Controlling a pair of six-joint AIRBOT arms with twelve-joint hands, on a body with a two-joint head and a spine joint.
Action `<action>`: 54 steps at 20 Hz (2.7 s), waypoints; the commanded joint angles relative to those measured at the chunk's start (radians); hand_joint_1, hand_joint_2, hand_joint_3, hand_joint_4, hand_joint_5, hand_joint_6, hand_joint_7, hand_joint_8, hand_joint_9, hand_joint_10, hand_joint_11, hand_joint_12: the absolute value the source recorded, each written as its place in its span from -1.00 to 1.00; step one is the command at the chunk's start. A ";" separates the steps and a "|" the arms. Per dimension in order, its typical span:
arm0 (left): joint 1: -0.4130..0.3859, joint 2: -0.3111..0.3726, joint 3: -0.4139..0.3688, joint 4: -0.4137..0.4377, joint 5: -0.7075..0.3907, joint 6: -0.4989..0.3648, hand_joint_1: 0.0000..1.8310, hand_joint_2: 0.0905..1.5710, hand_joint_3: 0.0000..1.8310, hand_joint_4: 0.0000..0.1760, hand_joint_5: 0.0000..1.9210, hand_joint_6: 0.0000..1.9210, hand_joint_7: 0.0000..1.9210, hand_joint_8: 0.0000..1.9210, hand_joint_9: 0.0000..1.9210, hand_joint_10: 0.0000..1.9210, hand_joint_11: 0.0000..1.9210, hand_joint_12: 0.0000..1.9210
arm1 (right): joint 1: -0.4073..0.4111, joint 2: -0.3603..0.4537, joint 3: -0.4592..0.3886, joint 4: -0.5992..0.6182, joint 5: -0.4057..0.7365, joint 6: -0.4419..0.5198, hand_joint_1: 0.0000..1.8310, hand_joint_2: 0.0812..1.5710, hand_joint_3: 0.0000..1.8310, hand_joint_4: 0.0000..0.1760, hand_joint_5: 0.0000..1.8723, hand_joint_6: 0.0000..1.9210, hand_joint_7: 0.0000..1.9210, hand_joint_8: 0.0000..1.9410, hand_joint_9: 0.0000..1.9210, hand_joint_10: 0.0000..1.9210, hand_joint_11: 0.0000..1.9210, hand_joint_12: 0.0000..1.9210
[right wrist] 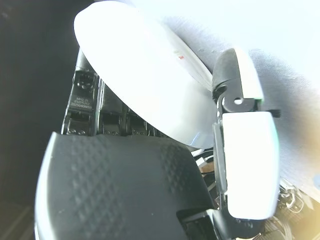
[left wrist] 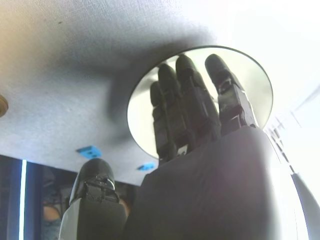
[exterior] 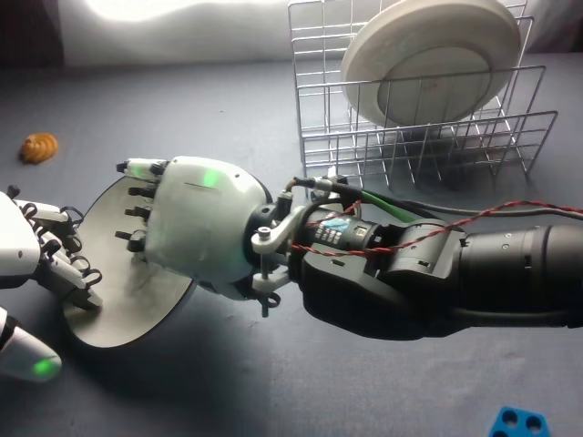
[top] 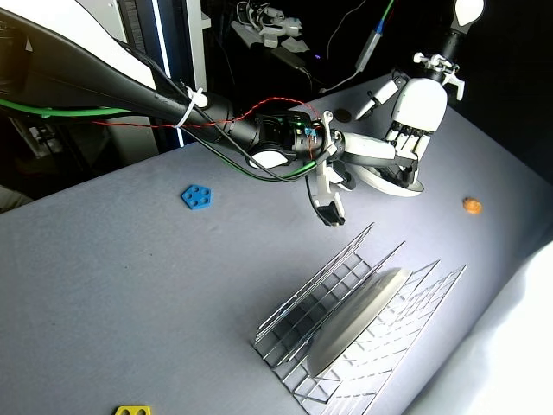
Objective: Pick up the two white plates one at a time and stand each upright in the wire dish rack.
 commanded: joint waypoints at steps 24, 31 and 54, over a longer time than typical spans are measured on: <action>-0.096 0.025 -0.005 0.005 -0.005 -0.004 -1.00 0.40 -1.00 -1.00 -0.46 -1.00 -0.34 -1.00 -0.46 -1.00 -1.00 -0.34 | -0.012 0.067 -0.070 -0.014 0.152 -0.024 0.31 0.43 -1.00 -0.83 -0.02 0.19 -0.04 0.06 0.18 -0.99 -0.37 0.18; -0.182 0.047 -0.006 0.005 -0.017 -0.004 -1.00 0.40 -1.00 -1.00 -0.47 -0.99 -0.34 -1.00 -0.47 -1.00 -1.00 -0.35 | -0.009 0.137 -0.156 -0.013 0.165 -0.024 0.32 0.41 -1.00 -0.76 0.02 0.13 -0.01 0.01 0.20 -0.99 -0.33 0.18; -0.233 0.062 -0.008 0.019 -0.027 -0.003 -1.00 0.43 -1.00 -1.00 -0.47 -1.00 -0.33 -1.00 -0.45 -1.00 -1.00 -0.31 | 0.252 0.435 -0.487 0.363 0.092 -0.136 0.32 0.40 -1.00 -0.79 0.03 0.12 0.02 -0.05 0.19 -1.00 -0.33 0.20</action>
